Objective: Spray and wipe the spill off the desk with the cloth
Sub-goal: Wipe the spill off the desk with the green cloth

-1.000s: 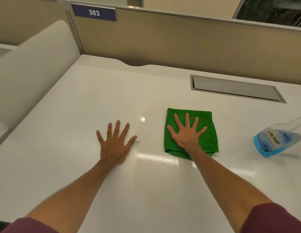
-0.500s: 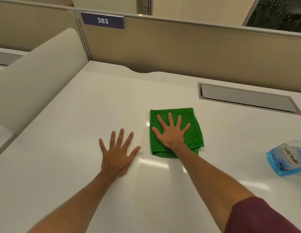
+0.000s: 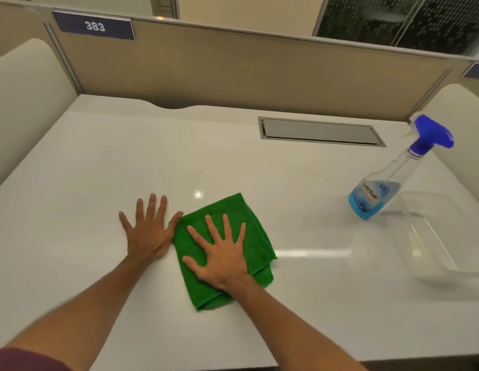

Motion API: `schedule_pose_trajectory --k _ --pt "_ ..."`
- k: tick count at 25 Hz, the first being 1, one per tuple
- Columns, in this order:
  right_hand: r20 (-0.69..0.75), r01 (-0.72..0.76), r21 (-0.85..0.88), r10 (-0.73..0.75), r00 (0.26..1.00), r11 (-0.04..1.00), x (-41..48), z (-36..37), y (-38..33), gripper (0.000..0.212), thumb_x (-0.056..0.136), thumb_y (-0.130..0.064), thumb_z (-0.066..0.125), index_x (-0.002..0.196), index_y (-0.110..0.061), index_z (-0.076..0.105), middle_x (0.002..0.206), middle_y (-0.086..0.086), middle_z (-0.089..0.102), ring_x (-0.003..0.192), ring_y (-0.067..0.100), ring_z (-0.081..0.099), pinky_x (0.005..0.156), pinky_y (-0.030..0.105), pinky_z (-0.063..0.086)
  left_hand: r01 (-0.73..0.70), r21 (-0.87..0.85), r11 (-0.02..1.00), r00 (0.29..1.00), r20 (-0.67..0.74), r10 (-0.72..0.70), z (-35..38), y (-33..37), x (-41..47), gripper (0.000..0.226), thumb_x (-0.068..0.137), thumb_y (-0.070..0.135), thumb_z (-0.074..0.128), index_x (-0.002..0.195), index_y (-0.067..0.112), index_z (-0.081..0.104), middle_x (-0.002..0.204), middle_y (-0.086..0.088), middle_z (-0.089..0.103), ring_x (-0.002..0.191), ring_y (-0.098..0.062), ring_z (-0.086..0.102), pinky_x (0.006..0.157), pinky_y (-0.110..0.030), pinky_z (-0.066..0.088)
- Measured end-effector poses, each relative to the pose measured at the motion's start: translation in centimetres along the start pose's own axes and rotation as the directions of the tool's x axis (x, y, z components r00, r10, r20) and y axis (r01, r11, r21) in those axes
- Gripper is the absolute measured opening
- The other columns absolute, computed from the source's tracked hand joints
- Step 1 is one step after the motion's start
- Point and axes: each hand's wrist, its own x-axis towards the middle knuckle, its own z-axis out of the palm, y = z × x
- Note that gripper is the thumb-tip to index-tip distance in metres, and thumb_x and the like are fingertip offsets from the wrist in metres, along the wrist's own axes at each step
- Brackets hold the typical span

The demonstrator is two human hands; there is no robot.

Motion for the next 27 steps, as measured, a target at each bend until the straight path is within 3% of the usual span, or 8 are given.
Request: schedule_pose_trajectory --k 4,11,16,21,24,27 --pt "-0.008 -0.061 -0.015 0.061 0.998 0.998 -4.6 -0.7 3.9 0.072 0.081 -0.084 0.015 0.146 -0.056 0.001 0.163 -0.004 0.009 0.149 0.036 -0.002 0.108 0.070 -0.014 -0.008 -0.014 1.000 1.000 -0.008 0.008 -0.6 0.4 -0.6 0.081 0.084 0.073 -0.001 0.154 0.032 0.001 0.164 0.003 0.001 0.151 -0.026 -0.003 0.114 -0.064 -0.006" --pt "0.039 -0.424 -0.025 0.424 0.905 0.905 -6.3 -2.8 14.4 0.075 0.075 -0.086 0.007 0.142 -0.059 -0.013 0.163 -0.008 -0.004 0.149 0.030 -0.010 0.111 0.069 -0.010 -0.006 -0.017 1.000 1.000 -0.008 0.006 -1.3 0.8 -1.2 0.081 0.084 0.072 0.002 0.154 0.031 0.002 0.164 0.003 0.001 0.151 -0.026 -0.004 0.116 -0.062 -0.006" --pt "0.084 -0.495 0.008 0.493 0.866 0.869 -2.2 -2.8 14.2 0.077 0.076 -0.084 0.005 0.144 -0.053 -0.015 0.163 -0.003 -0.010 0.147 0.036 -0.017 0.106 0.073 -0.015 0.008 0.007 1.000 1.000 -0.002 -0.008 -1.0 0.9 -1.0 0.080 0.084 0.072 0.002 0.154 0.032 0.001 0.164 0.004 0.000 0.151 -0.025 -0.004 0.116 -0.061 -0.004" --pt "0.120 -0.479 0.054 0.470 0.874 0.876 -1.5 -2.7 13.3 0.078 0.079 -0.083 0.006 0.147 -0.048 -0.014 0.162 0.001 -0.015 0.145 0.038 -0.021 0.104 0.074 -0.019 0.040 0.010 0.999 0.999 0.029 -0.041 -1.1 1.2 -1.0 0.077 0.088 0.071 0.012 0.154 0.032 0.000 0.164 0.004 -0.001 0.151 -0.025 -0.004 0.116 -0.058 -0.006" --pt "0.161 -0.462 0.124 0.442 0.882 0.878 -1.8 -3.2 13.8 0.076 0.082 -0.081 0.013 0.148 -0.048 -0.008 0.162 0.000 -0.015 0.145 0.037 -0.022 0.103 0.072 -0.022 0.068 -0.072 0.995 0.996 -0.043 -0.072 -1.6 4.1 -1.8 0.079 0.090 0.069 0.017 0.152 0.019 0.021 0.161 -0.004 0.022 0.149 -0.024 0.014 0.118 -0.054 0.004" --pt "0.183 -0.452 0.253 0.416 0.891 0.856 -1.7 -4.3 15.1 0.069 0.088 -0.072 0.029 0.149 -0.047 0.008 0.164 -0.003 -0.003 0.148 0.032 -0.014 0.106 0.067 -0.018 -0.099 -0.147 0.984 0.979 -0.189 0.071 -1.9 9.3 -3.5 0.078 0.085 0.062 0.019 0.134 0.011 0.052 0.136 -0.006 0.056 0.129 -0.025 0.049 0.106 -0.043 0.028"
